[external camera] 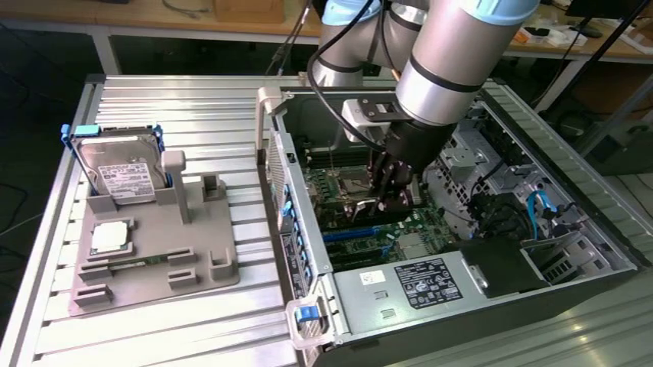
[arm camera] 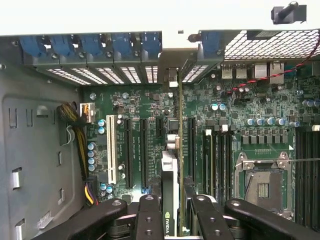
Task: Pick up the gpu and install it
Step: 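Insert the gpu into the slot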
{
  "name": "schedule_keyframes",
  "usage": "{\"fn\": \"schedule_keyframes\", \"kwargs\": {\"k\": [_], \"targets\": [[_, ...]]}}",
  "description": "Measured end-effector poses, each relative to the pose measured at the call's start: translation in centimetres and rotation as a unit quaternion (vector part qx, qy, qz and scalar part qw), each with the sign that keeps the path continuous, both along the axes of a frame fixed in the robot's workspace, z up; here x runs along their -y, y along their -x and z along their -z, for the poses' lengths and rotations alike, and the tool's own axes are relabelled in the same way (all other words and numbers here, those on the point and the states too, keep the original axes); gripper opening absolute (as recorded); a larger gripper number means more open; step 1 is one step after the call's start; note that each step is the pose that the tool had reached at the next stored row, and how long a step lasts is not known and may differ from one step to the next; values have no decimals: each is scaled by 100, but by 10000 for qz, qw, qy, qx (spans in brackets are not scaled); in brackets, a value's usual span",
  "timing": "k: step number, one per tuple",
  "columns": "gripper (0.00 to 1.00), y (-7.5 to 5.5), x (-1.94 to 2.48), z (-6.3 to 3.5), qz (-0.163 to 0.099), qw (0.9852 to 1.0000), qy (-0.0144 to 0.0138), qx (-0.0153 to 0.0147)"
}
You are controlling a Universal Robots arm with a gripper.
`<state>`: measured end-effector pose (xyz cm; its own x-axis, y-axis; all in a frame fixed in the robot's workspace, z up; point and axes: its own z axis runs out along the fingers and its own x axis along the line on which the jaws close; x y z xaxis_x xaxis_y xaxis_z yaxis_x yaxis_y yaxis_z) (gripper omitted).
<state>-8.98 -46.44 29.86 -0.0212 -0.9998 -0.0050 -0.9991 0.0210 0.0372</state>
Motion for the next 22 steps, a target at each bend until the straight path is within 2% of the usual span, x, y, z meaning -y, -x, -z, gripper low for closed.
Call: {"fn": "schedule_keyframes", "kwargs": {"k": [11, 16, 22], "targets": [[27, -84, 0, 32, 0, 10000, -4, 0], [27, -87, 0, 114, 0, 10000, -3, 0], [27, 42, 0, 144, 0, 10000, -4, 1]]}}
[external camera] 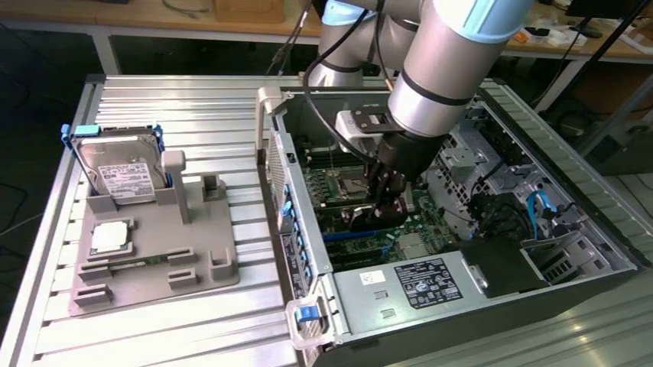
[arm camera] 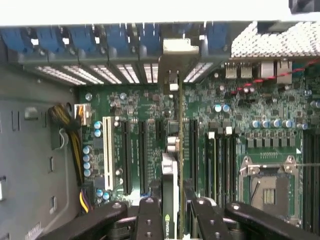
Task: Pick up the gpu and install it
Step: 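Insert the gpu into the slot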
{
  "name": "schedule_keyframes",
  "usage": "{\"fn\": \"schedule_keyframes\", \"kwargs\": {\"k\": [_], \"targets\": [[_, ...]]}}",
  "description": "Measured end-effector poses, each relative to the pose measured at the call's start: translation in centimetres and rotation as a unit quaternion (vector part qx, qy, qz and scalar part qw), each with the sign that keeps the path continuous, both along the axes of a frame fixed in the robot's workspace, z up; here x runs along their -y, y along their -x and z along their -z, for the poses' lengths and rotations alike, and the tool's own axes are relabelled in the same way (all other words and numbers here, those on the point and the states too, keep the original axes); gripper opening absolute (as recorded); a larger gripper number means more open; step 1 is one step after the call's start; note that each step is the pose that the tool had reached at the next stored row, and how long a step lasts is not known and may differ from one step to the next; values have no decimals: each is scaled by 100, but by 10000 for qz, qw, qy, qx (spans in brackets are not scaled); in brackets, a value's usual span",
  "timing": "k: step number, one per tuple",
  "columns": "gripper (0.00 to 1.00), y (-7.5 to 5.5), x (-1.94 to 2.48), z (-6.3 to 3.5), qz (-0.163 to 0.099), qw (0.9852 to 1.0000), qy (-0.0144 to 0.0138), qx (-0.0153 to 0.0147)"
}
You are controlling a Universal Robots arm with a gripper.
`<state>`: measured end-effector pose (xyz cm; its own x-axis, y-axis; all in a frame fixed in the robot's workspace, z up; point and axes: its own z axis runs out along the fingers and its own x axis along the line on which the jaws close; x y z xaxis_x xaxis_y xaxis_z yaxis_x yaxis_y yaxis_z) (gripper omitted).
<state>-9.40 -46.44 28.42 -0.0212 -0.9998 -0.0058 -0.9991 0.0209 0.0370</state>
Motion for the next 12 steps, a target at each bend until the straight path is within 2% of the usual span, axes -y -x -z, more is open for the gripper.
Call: {"fn": "schedule_keyframes", "kwargs": {"k": [9, 12], "targets": [[27, 1, -3, 8, 0, 10000, -1, 0], [27, 0, -26, 18, 1, 10000, 0, -1]]}}
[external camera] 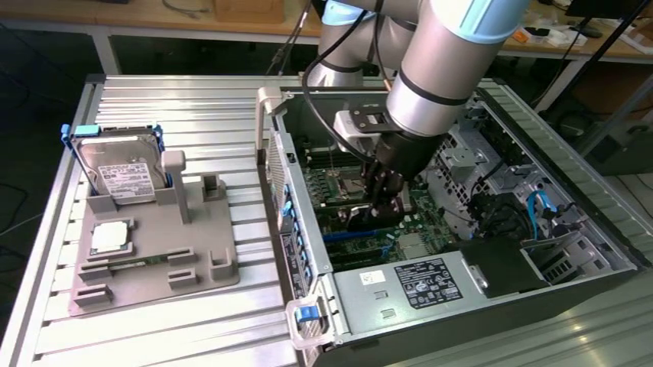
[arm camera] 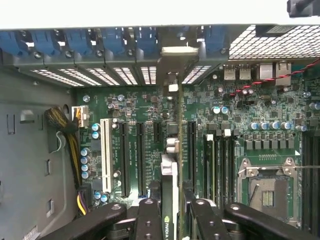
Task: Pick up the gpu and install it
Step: 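Insert the gpu into the slot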
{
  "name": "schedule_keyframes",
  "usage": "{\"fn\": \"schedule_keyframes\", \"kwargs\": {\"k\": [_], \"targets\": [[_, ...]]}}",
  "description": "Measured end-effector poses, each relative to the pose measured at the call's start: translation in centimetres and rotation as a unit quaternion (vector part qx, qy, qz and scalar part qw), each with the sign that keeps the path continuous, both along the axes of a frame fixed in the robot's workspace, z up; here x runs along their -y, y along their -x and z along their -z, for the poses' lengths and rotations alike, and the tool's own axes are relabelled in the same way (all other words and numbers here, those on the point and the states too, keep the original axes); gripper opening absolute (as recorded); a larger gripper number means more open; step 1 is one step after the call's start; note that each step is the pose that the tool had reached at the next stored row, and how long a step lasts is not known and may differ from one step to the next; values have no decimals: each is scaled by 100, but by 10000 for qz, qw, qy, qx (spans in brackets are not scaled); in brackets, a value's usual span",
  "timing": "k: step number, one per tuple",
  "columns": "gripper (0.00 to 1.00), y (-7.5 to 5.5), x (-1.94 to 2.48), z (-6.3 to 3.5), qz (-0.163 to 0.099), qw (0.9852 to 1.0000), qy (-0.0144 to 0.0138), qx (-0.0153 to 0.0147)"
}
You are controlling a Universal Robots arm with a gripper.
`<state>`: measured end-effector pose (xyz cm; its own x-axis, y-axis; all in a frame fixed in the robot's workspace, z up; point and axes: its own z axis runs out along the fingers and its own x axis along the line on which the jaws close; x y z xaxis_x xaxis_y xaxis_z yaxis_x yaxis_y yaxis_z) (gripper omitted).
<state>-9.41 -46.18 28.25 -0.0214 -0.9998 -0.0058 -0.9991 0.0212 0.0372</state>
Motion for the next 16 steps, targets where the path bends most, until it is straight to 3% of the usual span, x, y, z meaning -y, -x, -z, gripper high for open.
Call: {"fn": "schedule_keyframes", "kwargs": {"k": [11, 14, 16], "targets": [[27, 9, -5, 5, 2, 10000, -1, 2], [27, 36, -5, 6, 2, 10000, 0, 46], [27, 37, -5, 6, 1, 10000, -1, 47]]}}
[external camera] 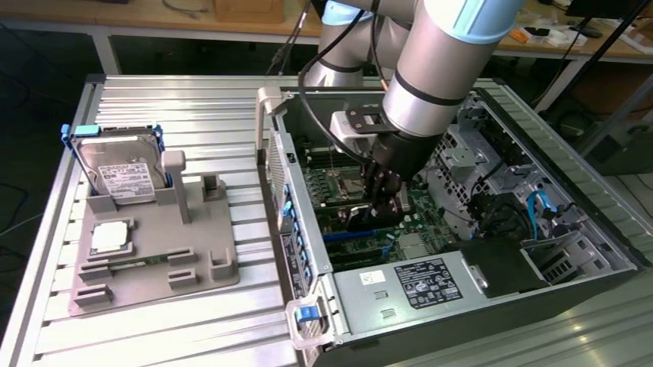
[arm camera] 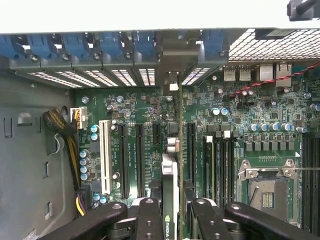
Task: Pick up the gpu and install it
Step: 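Insert the gpu into the slot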
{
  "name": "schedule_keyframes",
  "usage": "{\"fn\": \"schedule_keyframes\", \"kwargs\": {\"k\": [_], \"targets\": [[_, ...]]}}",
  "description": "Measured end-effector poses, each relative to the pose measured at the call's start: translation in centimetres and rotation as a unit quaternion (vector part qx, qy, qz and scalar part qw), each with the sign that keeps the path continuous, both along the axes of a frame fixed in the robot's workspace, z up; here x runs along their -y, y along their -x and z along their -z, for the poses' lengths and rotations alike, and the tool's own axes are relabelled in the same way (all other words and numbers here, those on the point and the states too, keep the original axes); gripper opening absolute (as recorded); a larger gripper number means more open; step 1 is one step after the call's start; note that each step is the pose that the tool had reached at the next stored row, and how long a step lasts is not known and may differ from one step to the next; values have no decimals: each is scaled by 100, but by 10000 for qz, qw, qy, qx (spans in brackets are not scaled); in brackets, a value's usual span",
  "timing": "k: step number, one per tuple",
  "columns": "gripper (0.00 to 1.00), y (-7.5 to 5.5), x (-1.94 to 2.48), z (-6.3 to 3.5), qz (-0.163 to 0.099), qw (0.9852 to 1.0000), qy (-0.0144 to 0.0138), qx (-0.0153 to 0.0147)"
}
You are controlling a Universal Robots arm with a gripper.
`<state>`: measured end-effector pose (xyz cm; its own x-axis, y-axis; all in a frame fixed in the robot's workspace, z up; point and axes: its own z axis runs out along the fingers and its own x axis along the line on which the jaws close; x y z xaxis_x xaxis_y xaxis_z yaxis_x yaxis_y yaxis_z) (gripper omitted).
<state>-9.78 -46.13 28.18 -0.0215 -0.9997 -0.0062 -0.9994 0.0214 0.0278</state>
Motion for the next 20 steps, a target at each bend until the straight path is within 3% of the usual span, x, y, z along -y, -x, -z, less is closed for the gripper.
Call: {"fn": "schedule_keyframes", "kwargs": {"k": [16, 20], "targets": [[27, -9, 0, 20, 0, 10000, -54, -15], [27, -23, 1, 23, 1, 10000, -55, -53]]}}
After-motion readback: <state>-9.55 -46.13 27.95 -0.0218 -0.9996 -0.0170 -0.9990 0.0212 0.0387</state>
